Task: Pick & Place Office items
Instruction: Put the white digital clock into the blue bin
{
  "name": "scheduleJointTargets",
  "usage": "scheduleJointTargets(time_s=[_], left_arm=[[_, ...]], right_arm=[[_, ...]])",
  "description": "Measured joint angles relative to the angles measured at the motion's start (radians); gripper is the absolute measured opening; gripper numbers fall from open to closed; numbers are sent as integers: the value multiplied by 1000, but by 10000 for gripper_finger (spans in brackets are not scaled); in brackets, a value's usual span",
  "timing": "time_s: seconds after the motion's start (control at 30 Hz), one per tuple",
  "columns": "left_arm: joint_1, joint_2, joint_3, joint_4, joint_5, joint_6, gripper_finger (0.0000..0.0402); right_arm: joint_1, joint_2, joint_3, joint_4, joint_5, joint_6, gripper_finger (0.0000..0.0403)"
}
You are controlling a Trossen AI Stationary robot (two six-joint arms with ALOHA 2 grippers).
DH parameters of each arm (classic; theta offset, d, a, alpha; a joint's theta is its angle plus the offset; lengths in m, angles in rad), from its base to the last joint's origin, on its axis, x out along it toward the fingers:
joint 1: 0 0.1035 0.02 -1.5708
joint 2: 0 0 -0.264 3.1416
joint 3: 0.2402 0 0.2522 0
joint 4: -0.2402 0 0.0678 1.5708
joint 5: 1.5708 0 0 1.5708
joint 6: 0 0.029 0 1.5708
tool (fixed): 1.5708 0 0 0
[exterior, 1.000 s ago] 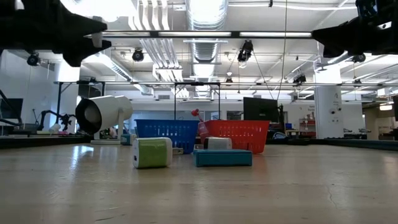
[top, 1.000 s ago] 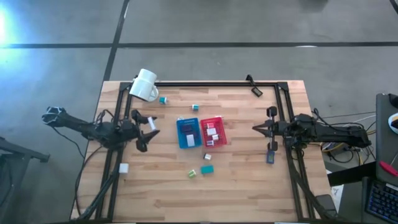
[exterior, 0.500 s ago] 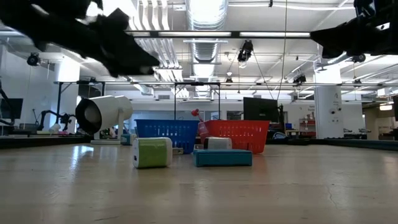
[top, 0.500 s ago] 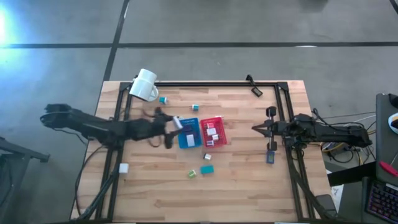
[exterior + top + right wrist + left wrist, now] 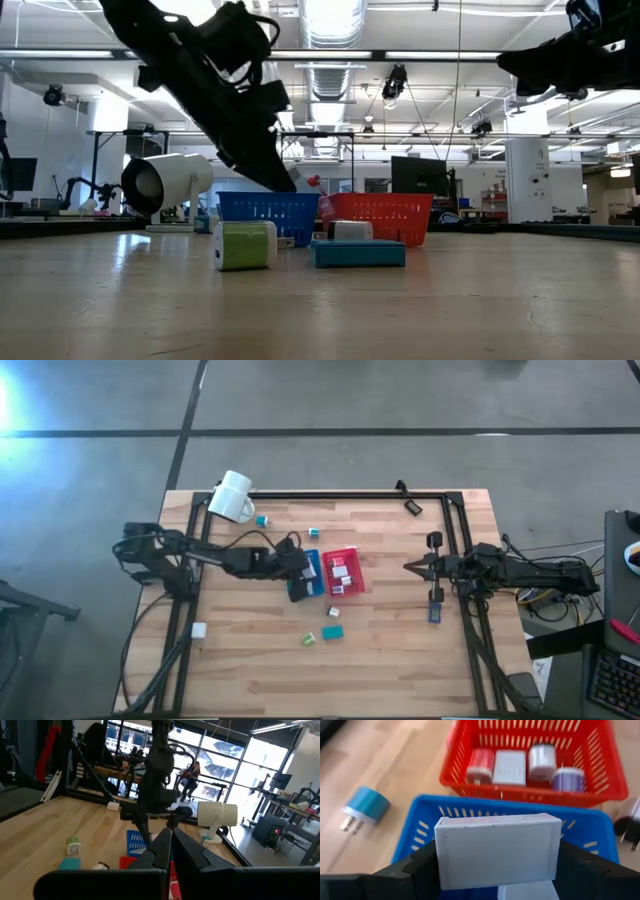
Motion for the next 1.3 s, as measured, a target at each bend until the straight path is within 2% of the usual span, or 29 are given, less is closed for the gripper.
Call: scheduleJointTargets(time_s=[1.0, 1.3], left_arm=[[11, 35, 7, -42, 20, -18, 292], [11, 35, 8, -34, 17, -22, 321]], right_arm=[[0, 2, 0, 21, 0, 5, 11], [0, 2, 0, 21, 0, 35, 11]])
